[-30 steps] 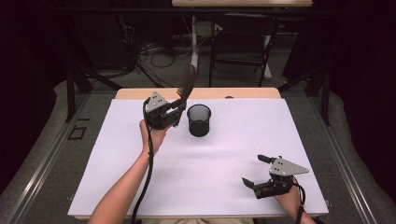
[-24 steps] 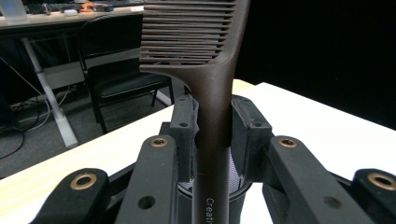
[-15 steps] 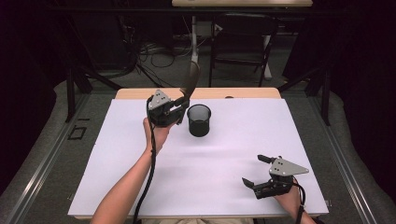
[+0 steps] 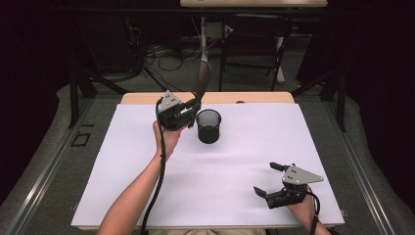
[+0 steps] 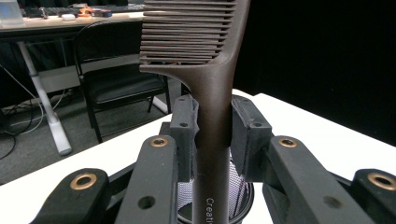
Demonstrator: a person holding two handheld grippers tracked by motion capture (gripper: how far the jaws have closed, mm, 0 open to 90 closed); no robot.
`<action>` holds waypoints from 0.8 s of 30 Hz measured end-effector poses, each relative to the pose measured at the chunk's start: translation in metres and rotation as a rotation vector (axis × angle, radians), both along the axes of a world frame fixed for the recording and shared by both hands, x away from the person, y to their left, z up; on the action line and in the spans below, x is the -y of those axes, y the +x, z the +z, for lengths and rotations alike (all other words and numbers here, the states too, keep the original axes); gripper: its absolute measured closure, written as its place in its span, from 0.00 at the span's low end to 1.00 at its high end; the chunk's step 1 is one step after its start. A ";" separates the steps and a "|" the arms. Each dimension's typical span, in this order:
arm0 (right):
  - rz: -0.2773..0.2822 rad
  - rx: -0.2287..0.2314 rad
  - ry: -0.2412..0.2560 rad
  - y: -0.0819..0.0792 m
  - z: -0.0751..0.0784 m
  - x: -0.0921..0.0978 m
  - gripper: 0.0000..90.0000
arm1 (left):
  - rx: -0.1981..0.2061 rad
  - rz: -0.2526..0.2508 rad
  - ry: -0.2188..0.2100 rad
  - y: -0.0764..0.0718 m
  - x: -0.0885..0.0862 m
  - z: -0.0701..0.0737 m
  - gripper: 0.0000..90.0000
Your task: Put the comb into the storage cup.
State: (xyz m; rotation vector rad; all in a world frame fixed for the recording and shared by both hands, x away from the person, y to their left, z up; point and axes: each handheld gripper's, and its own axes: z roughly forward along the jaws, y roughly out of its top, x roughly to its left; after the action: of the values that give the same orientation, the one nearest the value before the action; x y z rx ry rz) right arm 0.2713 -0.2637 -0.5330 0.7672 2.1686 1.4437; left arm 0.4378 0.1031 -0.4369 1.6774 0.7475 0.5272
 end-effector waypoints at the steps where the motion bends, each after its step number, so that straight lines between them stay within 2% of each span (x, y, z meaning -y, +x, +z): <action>1: -0.001 0.000 0.000 0.000 0.000 0.000 0.00 | 0.002 0.000 0.000 0.001 0.001 0.000 0.81; 24: -0.003 0.000 -0.002 0.000 0.000 0.001 0.00 | 0.018 -0.005 -0.028 0.009 0.010 0.005 0.81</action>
State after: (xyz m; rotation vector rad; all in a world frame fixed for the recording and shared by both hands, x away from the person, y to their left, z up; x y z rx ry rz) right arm 0.2716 -0.2644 -0.5331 0.7694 2.1674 1.4400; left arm 0.4472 0.0932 -0.4319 1.6456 0.7343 0.5256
